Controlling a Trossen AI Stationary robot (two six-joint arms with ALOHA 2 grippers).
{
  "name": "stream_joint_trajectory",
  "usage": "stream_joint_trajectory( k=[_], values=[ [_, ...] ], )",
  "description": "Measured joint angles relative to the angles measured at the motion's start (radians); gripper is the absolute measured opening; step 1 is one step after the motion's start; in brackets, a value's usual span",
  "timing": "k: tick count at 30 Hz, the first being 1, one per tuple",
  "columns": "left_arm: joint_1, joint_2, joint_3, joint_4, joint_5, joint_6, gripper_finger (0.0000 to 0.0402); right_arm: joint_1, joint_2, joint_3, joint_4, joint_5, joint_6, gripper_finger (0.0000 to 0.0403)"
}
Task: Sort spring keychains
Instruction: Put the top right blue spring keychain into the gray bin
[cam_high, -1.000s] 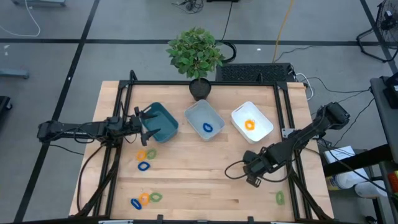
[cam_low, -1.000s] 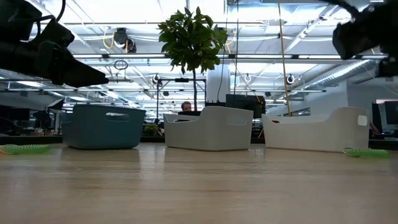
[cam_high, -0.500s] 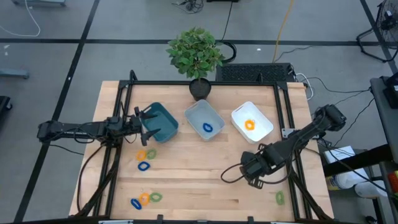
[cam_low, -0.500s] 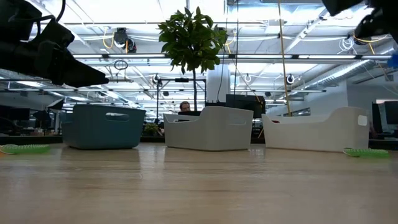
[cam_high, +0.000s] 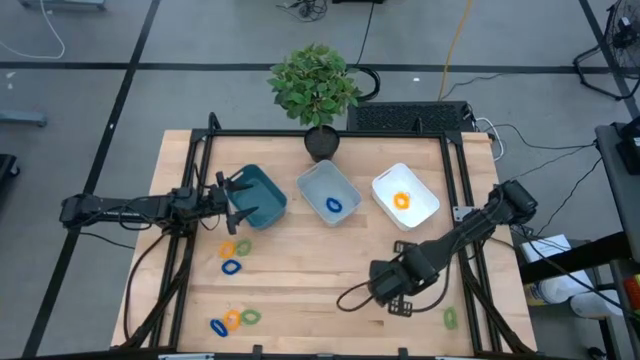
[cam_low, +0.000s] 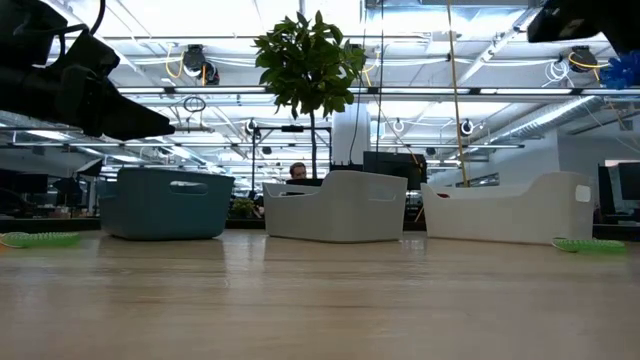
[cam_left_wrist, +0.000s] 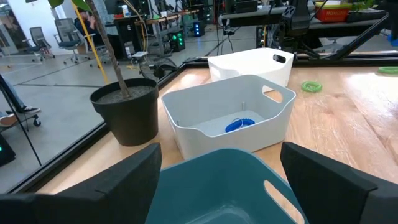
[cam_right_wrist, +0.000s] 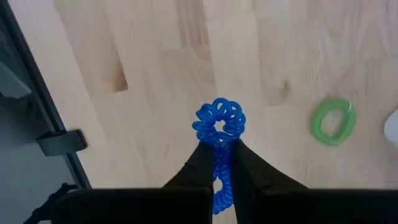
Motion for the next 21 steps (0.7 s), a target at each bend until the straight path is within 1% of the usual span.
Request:
stream_joint_trajectory(
  k=[7,11,18,21],
  values=[
    [0.0,0.0,0.0,0.0,0.0,0.0,0.0335,-0.008,0.119,0.166,-0.045,0.001,-0.121,0.001],
    [0.0,0.0,0.0,0.0,0.0,0.0,0.0335,-0.042,0.161,0.238,-0.047,0.005,-0.211,0.001],
    [0.0,0.0,0.0,0.0,0.0,0.0,0.0335,-0.139,0.182,0.298,-0.047,0.033,-0.358,0.001],
    [0.0,0.0,0.0,0.0,0.0,0.0,0.0335,-0.186,0.182,0.3,-0.048,0.08,-0.422,0.001]
  ],
)
